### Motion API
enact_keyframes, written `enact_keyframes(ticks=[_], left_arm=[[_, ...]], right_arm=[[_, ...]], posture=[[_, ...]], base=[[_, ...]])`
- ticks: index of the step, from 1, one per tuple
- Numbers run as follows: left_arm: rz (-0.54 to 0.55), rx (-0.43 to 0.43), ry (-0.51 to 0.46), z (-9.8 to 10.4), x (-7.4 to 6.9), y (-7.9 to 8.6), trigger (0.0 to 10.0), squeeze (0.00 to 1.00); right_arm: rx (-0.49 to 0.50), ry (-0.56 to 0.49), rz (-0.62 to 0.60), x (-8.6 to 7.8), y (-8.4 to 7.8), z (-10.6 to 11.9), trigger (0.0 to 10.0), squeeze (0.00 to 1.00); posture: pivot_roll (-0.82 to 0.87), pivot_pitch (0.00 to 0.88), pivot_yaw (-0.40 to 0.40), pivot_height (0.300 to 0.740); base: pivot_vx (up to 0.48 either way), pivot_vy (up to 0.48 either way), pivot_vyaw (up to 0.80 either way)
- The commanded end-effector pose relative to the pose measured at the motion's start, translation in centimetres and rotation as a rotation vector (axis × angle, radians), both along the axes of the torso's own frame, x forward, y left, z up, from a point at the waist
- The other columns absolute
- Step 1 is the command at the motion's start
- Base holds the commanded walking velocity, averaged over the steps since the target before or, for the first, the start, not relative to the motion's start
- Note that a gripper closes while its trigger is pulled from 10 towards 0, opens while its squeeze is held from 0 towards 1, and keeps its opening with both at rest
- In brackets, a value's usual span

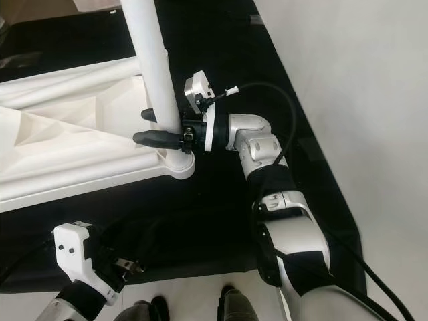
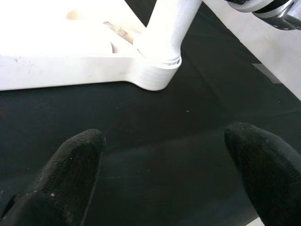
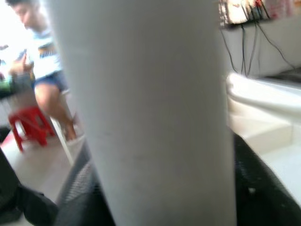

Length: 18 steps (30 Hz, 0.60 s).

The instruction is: Building children table

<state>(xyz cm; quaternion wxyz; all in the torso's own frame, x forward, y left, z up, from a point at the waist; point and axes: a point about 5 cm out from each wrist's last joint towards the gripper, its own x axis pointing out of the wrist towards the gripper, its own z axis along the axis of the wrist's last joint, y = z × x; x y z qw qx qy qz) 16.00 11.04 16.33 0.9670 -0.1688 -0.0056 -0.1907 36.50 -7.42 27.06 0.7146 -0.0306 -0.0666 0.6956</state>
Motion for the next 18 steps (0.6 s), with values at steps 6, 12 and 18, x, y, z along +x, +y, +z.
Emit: enact_keyframes(ticks=[6,12,18], left_arm=[[-0.003,0.009,0.024,-0.3,-0.2,-0.1,10.0,0.0],[-0.001,0.006,0.02,-0.4,0.0,0.1,10.0,0.0],[-0.008,0.011,0.015,-0.5,0.5,0.3,10.0,0.0]], right_arm=[[0.001,-0.006,-0.088,0.1,-0.3,-1.2,0.0,0.0],[-0.101,0.018,-0.881,-0.6,-2.5,-6.6,0.0,0.0],[-0.08,0.097,-1.162,-4.6,-2.6,-9.0,0.0,0.0]], posture=[[0.01,0.297,0.028,0.74],[-0.01,0.298,0.026,0.74],[-0.01,0.267,0.052,0.74]], base=[[0.0,0.0,0.0],[0.0,0.0,0.0],[0.0,0.0,0.0]])
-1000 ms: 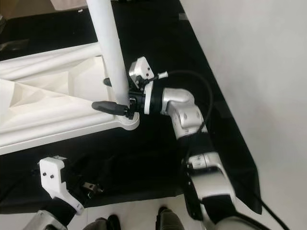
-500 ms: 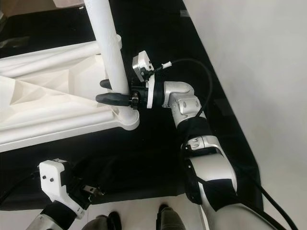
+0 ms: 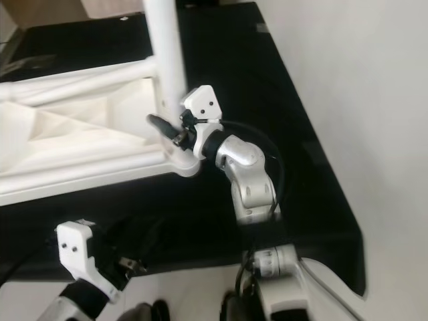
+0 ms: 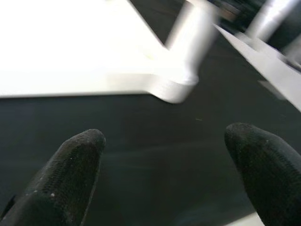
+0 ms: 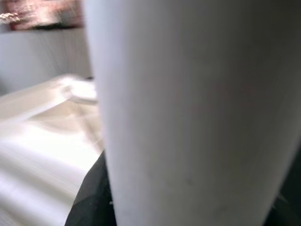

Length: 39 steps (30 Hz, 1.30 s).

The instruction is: Building children table

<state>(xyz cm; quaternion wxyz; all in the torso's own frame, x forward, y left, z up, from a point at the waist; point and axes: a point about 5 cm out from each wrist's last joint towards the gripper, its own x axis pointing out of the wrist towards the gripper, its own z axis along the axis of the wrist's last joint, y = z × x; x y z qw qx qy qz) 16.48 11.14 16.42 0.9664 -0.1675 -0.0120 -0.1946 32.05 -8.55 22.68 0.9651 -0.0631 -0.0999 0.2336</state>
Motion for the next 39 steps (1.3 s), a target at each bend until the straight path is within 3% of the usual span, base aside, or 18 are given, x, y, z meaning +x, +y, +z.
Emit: enact_keyframes(ticks=[1,4,8,9,11,12,13,14,15,17,18,20,21,22,23,26,38,39], left_arm=[[-0.003,0.011,0.029,-0.6,0.0,0.2,10.0,0.0],[-0.004,0.013,0.029,-0.7,0.2,0.2,10.0,0.0],[0.012,0.018,0.02,-0.7,0.4,0.5,10.0,0.0],[0.02,0.019,0.018,-0.7,0.5,0.6,10.0,0.0],[0.02,0.019,0.018,-0.7,0.5,0.6,10.0,0.0],[0.024,0.02,0.017,-0.7,0.5,0.6,10.0,0.0],[0.024,0.02,0.017,-0.7,0.5,0.6,10.0,0.0],[0.022,0.02,0.017,-0.7,0.5,0.6,10.0,0.0],[0.02,0.019,0.017,-0.6,0.5,0.6,10.0,0.0],[0.014,0.017,0.018,-0.6,0.4,0.4,10.0,0.0],[0.014,0.017,0.018,-0.6,0.4,0.4,10.0,0.0],[0.01,0.014,0.018,-0.5,0.3,0.3,10.0,0.0],[0.01,0.014,0.018,-0.5,0.3,0.3,10.0,0.0],[0.009,0.013,0.018,-0.5,0.3,0.2,10.0,0.0],[0.01,0.012,0.018,-0.4,0.2,0.2,10.0,0.0],[0.011,0.011,0.019,-0.3,-0.1,0.0,10.0,0.0],[0.012,0.015,0.029,-0.1,-0.8,-0.2,10.0,0.0],[0.011,0.016,0.031,-0.1,-0.9,-0.2,10.0,0.0]], right_arm=[[-0.034,0.233,-0.101,-0.1,-1.4,-4.7,0.0,0.0],[-0.024,0.232,-0.079,-0.4,-1.0,-4.7,0.0,0.0],[0.003,0.239,-0.024,0.4,0.3,-4.5,0.0,0.0],[0.005,0.25,-0.006,0.3,0.8,-4.3,4.8,0.0],[0.005,0.25,-0.006,0.3,0.8,-4.3,4.8,0.0],[0.017,0.243,0.015,0.2,1.2,-4.0,10.0,0.0],[0.017,0.243,0.015,0.2,1.2,-4.0,10.0,0.0],[0.012,0.24,0.032,0.2,1.4,-3.5,10.0,0.56],[0.035,0.241,0.079,0.2,1.6,-2.9,10.0,1.0],[0.07,0.204,0.292,0.4,2.1,-1.2,10.0,1.0],[0.07,0.204,0.292,0.4,2.1,-1.2,10.0,1.0],[0.053,0.126,0.538,0.6,2.1,0.8,10.0,1.0],[0.053,0.126,0.538,0.6,2.1,0.8,10.0,1.0],[0.039,0.109,0.621,0.5,2.0,1.3,10.0,1.0],[-0.009,0.084,0.711,0.6,1.8,1.8,10.0,0.0],[-0.159,0.033,0.89,1.2,1.1,2.8,10.0,0.0],[-0.259,0.02,1.101,3.4,0.8,5.8,9.8,0.0],[-0.269,0.021,1.133,3.5,0.7,6.0,0.5,0.0]], posture=[[-0.01,0.267,0.052,0.74],[-0.01,0.267,0.052,0.74],[0.0,0.258,0.04,0.74],[0.01,0.256,0.038,0.74],[0.01,0.256,0.038,0.74],[0.01,0.256,0.038,0.74],[0.01,0.256,0.038,0.74],[0.02,0.261,0.038,0.74],[0.02,0.263,0.038,0.74],[0.02,0.27,0.034,0.74],[0.02,0.27,0.034,0.74],[0.03,0.277,0.029,0.74],[0.03,0.277,0.029,0.74],[0.03,0.277,0.029,0.74],[0.03,0.281,0.028,0.74],[0.05,0.292,0.024,0.74],[0.08,0.318,0.024,0.74],[0.08,0.325,0.026,0.74]], base=[[0.0,0.0,0.0],[0.0,0.0,0.0],[0.0,0.0,0.0],[0.0,0.0,0.0],[0.0,0.0,0.0],[0.0,0.0,0.0],[0.0,0.0,0.0],[0.0,0.0,0.0],[0.0,0.0,0.0],[0.0,0.0,0.0],[0.0,0.0,0.0],[0.0,0.0,0.0],[0.0,0.0,0.0],[0.0,0.0,0.0],[0.0,0.0,0.0],[0.0,0.0,0.0],[0.0,0.0,0.0],[0.0,0.0,0.0]])
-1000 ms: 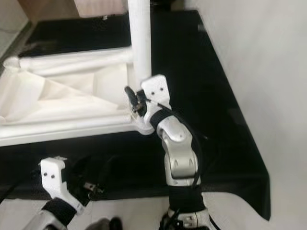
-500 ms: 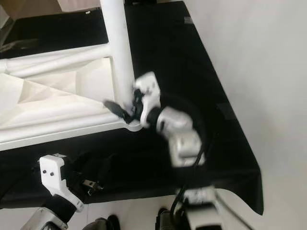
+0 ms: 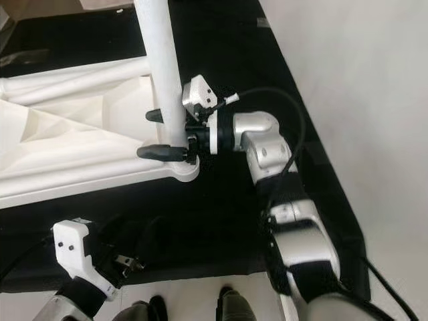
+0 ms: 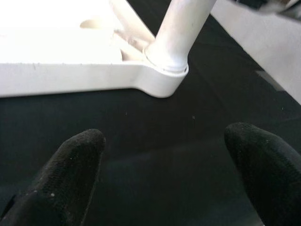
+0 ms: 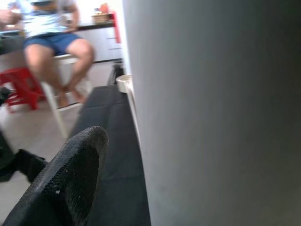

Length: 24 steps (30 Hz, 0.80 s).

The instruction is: Building children table

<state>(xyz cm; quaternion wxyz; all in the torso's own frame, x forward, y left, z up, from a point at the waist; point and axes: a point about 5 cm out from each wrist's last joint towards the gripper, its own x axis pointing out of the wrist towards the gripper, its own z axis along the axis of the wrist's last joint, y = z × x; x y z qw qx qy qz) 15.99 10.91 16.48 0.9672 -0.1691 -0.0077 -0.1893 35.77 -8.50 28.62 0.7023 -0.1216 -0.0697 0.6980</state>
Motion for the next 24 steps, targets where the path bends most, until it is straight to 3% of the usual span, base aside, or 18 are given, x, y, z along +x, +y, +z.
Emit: enact_keyframes(ticks=[1,3,11,17,18,19,20,21,22,23,24], left_arm=[[0.002,0.017,0.02,-0.1,-0.4,0.0,10.0,0.0],[0.002,0.018,0.022,-0.1,-0.5,0.0,10.0,0.0],[0.0,0.022,0.031,0.0,-0.8,0.0,10.0,0.0],[-0.004,0.022,0.036,-0.1,-0.8,0.0,10.0,0.0],[-0.005,0.022,0.037,-0.2,-0.8,0.0,10.0,0.0],[-0.005,0.022,0.037,-0.2,-0.8,0.0,10.0,0.0],[-0.006,0.024,0.037,-0.3,-0.6,0.2,10.0,0.0],[-0.005,0.025,0.037,-0.3,-0.6,0.3,10.0,0.0],[-0.008,0.027,0.034,-0.3,-0.4,0.4,10.0,0.0],[-0.008,0.027,0.034,-0.3,-0.4,0.4,10.0,0.0],[-0.01,0.028,0.033,-0.2,-0.3,0.4,10.0,0.0]], right_arm=[[0.003,-0.006,0.08,-0.2,0.7,0.0,0.5,0.0],[-0.006,-0.002,0.102,-0.1,0.6,0.0,0.0,0.0],[-0.027,0.005,0.123,0.0,0.2,-0.4,0.0,0.0],[-0.03,-0.004,-0.042,-0.2,-1.1,-2.4,0.0,0.0],[-0.022,0.105,-0.326,-0.6,-0.9,-5.2,0.0,0.0],[-0.022,0.105,-0.326,-0.6,-0.9,-5.2,0.0,0.0],[0.021,0.215,-0.84,-1.3,-0.8,-8.5,0.0,0.0],[0.043,0.267,-1.113,-1.9,-1.5,-9.8,0.0,0.0],[0.037,0.354,-1.163,-4.2,-1.2,-11.7,0.0,0.0],[0.037,0.354,-1.163,-4.2,-1.2,-11.7,0.0,0.0],[0.036,0.413,-1.165,-6.0,-0.9,-12.6,0.0,0.0]], posture=[[0.08,0.325,0.026,0.74],[0.08,0.325,0.026,0.74],[0.08,0.335,0.04,0.74],[0.06,0.332,0.037,0.74],[0.05,0.324,0.025,0.74],[0.05,0.324,0.025,0.74],[0.04,0.322,0.04,0.74],[0.04,0.322,0.04,0.74],[0.04,0.321,0.053,0.74],[0.04,0.321,0.053,0.74],[0.04,0.321,0.053,0.74]], base=[[0.0,0.0,0.0],[0.0,0.0,0.0],[0.0,0.0,0.0],[0.0,0.0,0.0],[0.0,0.0,0.0],[0.0,0.0,0.0],[0.0,0.0,0.0],[0.0,0.0,0.0],[0.0,0.0,0.0],[0.0,0.0,0.0],[0.0,0.0,0.0]])
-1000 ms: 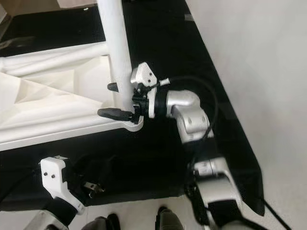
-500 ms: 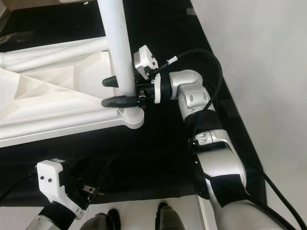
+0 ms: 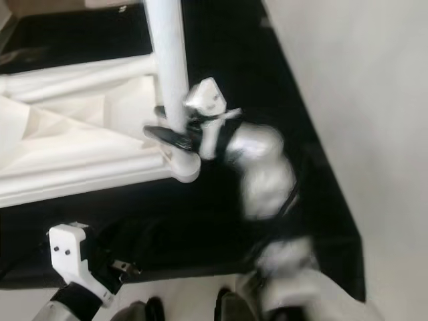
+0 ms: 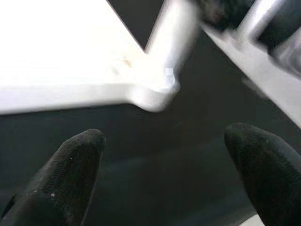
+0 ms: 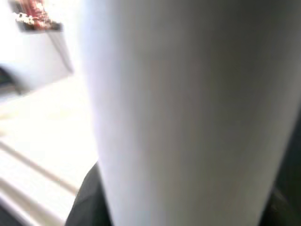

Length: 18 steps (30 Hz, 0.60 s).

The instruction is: Building children table

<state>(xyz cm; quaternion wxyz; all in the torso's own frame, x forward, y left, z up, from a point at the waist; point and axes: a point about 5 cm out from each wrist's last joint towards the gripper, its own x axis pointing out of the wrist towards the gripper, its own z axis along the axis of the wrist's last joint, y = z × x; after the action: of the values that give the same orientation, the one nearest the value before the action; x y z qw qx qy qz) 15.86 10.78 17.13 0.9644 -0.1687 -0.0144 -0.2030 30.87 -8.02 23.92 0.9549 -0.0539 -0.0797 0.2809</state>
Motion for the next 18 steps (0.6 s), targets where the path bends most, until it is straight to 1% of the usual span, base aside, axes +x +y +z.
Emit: enact_keyframes(ticks=[1,2,4,5,7,10,11,12,13,14,15,16,17,18], left_arm=[[0.011,0.033,0.051,-1.0,0.0,0.6,10.0,0.0],[0.009,0.034,0.052,-1.2,0.1,0.7,10.0,0.0],[0.007,0.036,0.053,-1.4,0.3,0.8,10.0,0.0],[0.005,0.037,0.052,-1.4,0.5,0.8,10.0,0.0],[0.002,0.037,0.051,-1.4,0.7,0.8,10.0,0.0],[0.002,0.037,0.05,-1.4,0.8,0.8,10.0,0.0],[0.007,0.037,0.047,-1.4,0.8,0.9,10.0,0.0],[0.007,0.037,0.047,-1.4,0.8,0.9,10.0,0.0],[0.012,0.037,0.044,-1.4,0.9,1.0,10.0,0.0],[0.015,0.036,0.042,-1.4,0.9,1.0,10.0,0.0],[0.015,0.035,0.041,-1.3,1.0,1.0,10.0,0.0],[0.015,0.035,0.041,-1.3,1.0,1.0,10.0,0.0],[0.013,0.033,0.041,-1.3,1.0,0.9,10.0,0.0],[0.012,0.032,0.041,-1.3,0.9,0.9,10.0,0.0]], right_arm=[[0.001,0.424,-0.089,-1.4,-0.8,-8.0,0.0,0.0],[0.0,0.402,-0.058,-1.2,-0.4,-7.8,0.0,0.0],[-0.011,0.348,-0.051,-0.1,-0.1,-7.0,0.0,0.0],[-0.006,0.336,-0.042,0.3,0.4,-6.7,0.0,0.0],[0.0,0.32,-0.027,0.6,1.2,-6.3,0.0,0.0],[0.003,0.315,-0.024,0.6,1.4,-6.2,0.0,0.0],[0.007,0.31,-0.014,0.4,1.8,-5.8,8.9,0.0],[0.007,0.31,-0.014,0.4,1.8,-5.8,8.9,0.0],[0.005,0.307,0.011,0.2,2.2,-5.5,10.0,0.0],[0.014,0.299,0.056,0.1,2.5,-5.2,10.0,0.35],[0.035,0.287,0.122,-0.3,3.1,-4.5,10.0,1.0],[0.035,0.287,0.122,-0.3,3.1,-4.5,10.0,1.0],[0.048,0.269,0.183,-0.4,3.5,-4.0,10.0,1.0],[0.062,0.223,0.288,-0.5,3.7,-3.0,10.0,1.0]], posture=[[0.03,0.298,0.062,0.74],[0.03,0.291,0.067,0.74],[0.03,0.282,0.074,0.74],[0.02,0.273,0.072,0.74],[0.03,0.272,0.072,0.74],[0.03,0.272,0.072,0.74],[0.02,0.269,0.073,0.74],[0.02,0.269,0.073,0.74],[0.02,0.269,0.07,0.74],[0.01,0.273,0.067,0.74],[0.01,0.274,0.065,0.74],[0.01,0.274,0.065,0.74],[0.01,0.276,0.064,0.74],[0.0,0.278,0.065,0.74]], base=[[0.0,0.0,0.0],[0.0,0.0,0.0],[0.0,0.0,0.0],[0.0,0.0,0.0],[0.0,0.0,0.0],[0.0,0.0,0.0],[0.0,0.0,0.0],[0.0,0.0,0.0],[0.0,0.0,0.0],[0.0,0.0,0.0],[0.0,0.0,0.0],[0.0,0.0,0.0],[0.0,0.0,0.0],[0.0,0.0,0.0]])
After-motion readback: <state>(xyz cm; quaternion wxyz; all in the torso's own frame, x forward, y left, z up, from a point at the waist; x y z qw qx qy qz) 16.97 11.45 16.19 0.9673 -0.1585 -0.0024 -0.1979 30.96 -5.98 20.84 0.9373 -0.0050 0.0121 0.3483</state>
